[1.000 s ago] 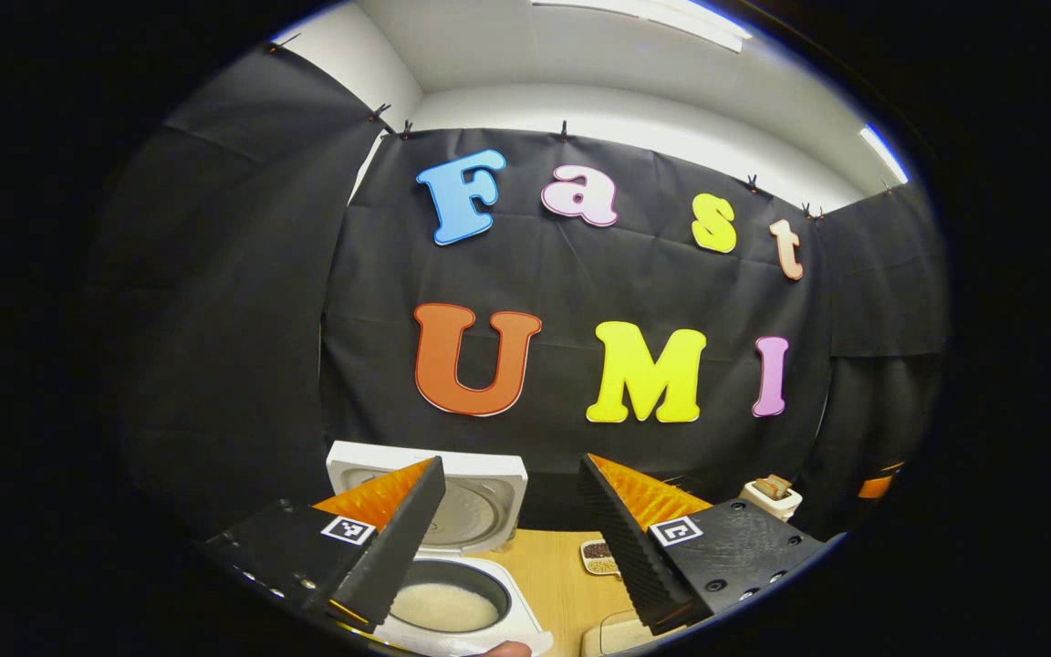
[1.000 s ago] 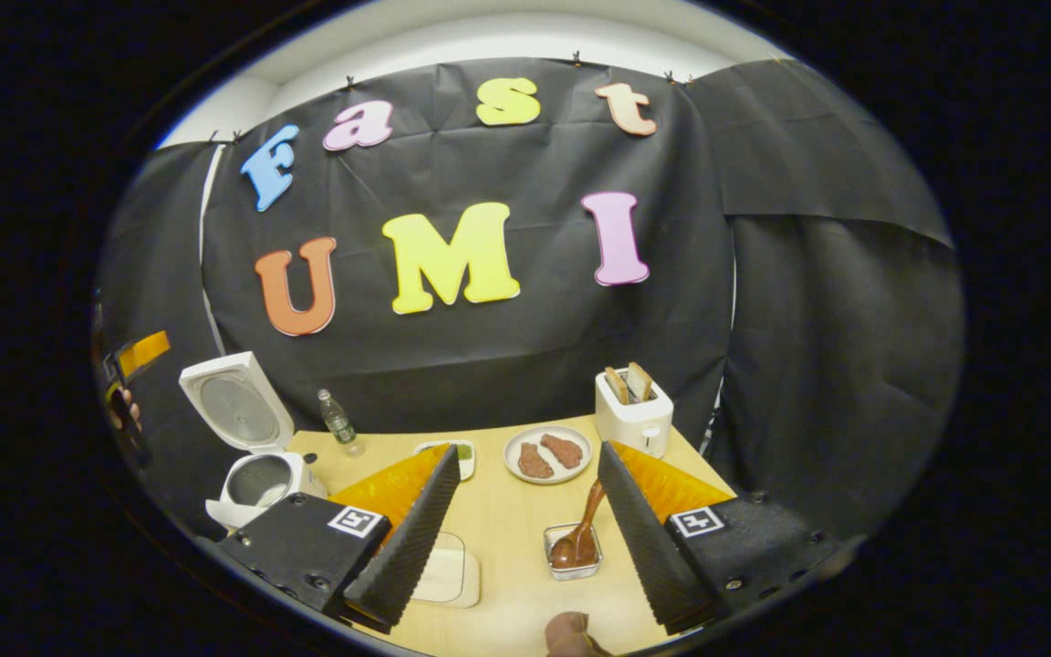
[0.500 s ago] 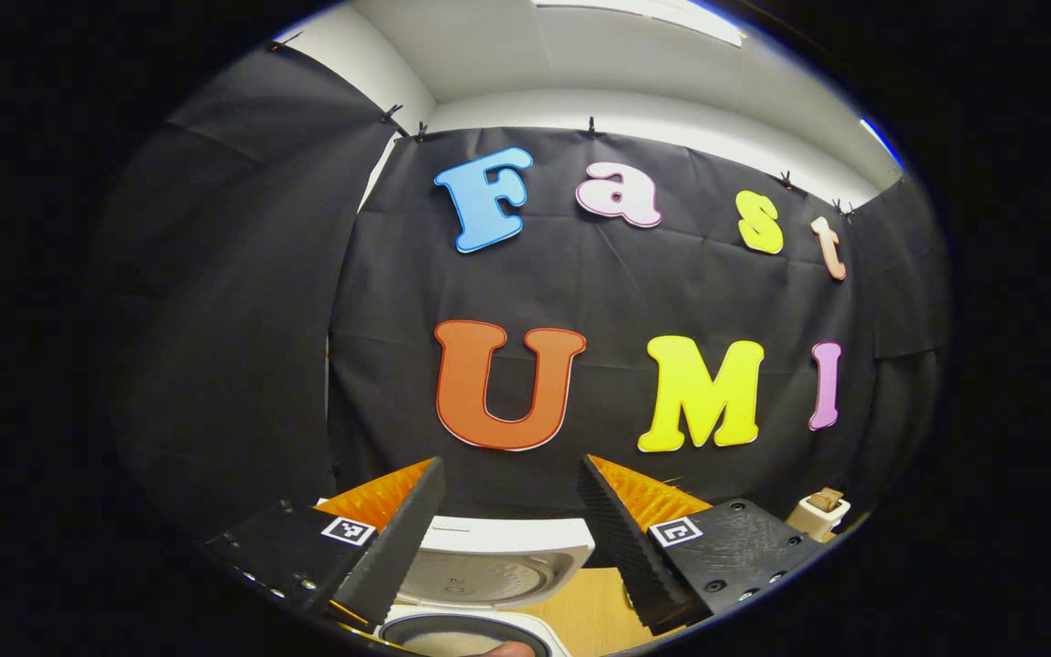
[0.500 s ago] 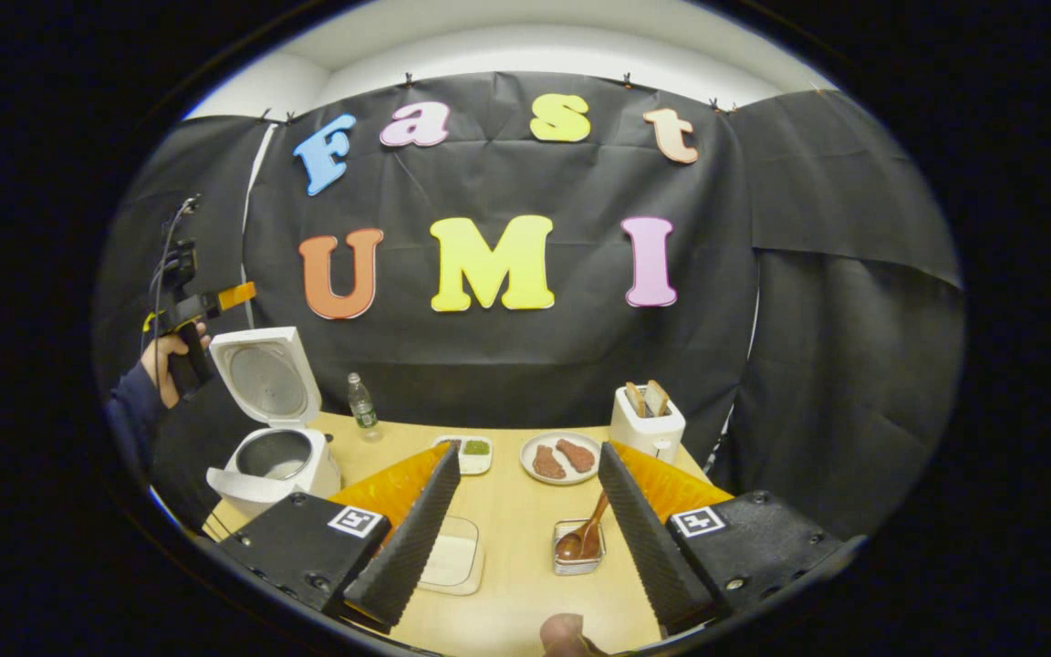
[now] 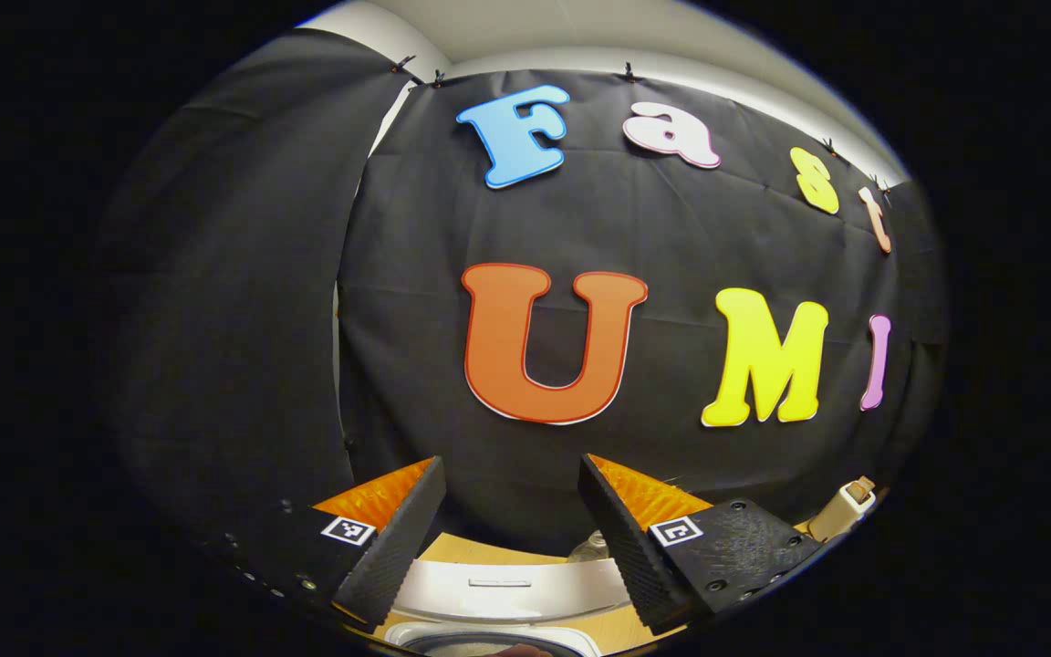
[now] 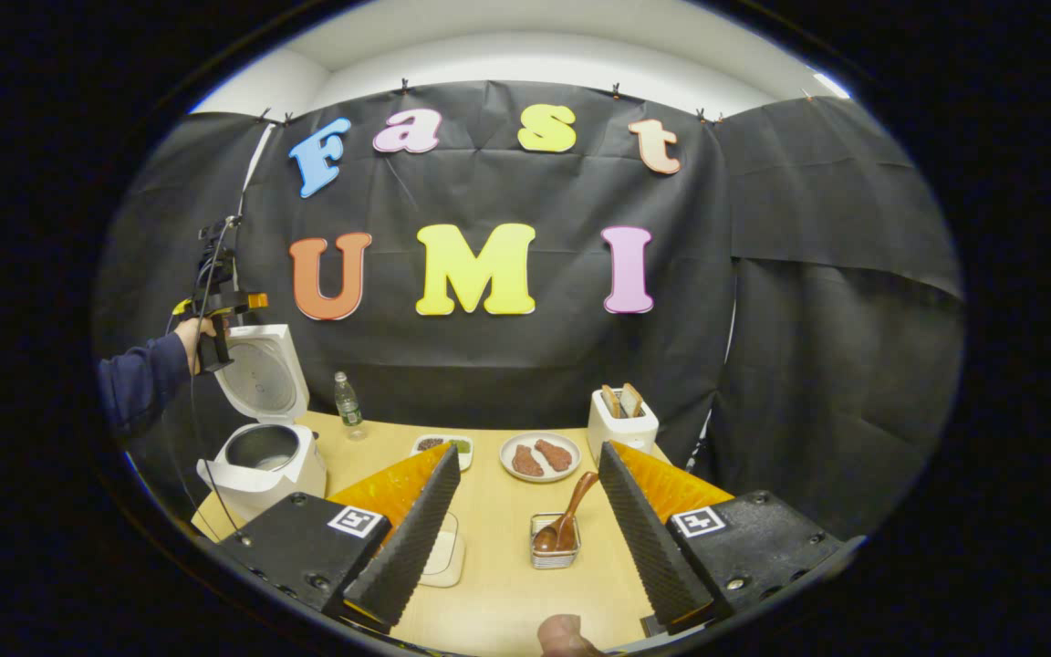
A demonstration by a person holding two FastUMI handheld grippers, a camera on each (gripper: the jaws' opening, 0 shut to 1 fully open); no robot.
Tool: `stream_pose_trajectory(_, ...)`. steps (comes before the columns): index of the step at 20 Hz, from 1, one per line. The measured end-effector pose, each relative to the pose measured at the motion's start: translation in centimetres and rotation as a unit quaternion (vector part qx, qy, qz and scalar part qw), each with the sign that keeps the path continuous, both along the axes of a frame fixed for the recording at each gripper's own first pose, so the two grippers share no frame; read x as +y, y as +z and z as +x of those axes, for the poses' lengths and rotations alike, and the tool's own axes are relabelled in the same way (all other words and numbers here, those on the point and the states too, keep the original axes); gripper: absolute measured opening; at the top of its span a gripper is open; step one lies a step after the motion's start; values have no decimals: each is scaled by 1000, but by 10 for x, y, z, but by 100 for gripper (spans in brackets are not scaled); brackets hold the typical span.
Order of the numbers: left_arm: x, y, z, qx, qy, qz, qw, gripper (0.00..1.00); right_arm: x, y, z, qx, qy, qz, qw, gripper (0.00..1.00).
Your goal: Close the left gripper, press the button to open the rice cooker; take a wooden spoon from the chopstick holder with the right hand, scoop a spoonful of rice and pour it into the rice cooker, then put the wooden spoon back into the chopstick holder.
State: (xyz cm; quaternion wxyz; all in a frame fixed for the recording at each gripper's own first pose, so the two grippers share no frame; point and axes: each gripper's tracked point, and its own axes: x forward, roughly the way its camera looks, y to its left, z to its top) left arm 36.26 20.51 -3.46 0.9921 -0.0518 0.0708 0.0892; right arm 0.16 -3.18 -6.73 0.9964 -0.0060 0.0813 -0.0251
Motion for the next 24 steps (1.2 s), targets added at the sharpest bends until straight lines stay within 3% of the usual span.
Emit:
stream_pose_trajectory(3,6,-25,-1,41,3,-6,999,94,-3,-1,-2,1,-1,1,1000,99)
stream_pose_trajectory(7,4,-33,-11,67,-7,44,997,96,1,-3,1,4,11,2,1000,100)
stream_pose_trajectory(17,-15,-56,-76,117,-3,24,993,97,18,-9,4,13,64,19,998,100)
stream_pose_trajectory(24,-41,-134,-152,202,-5,-3,979,95,22,-25,-5,25,93,24,995,100)
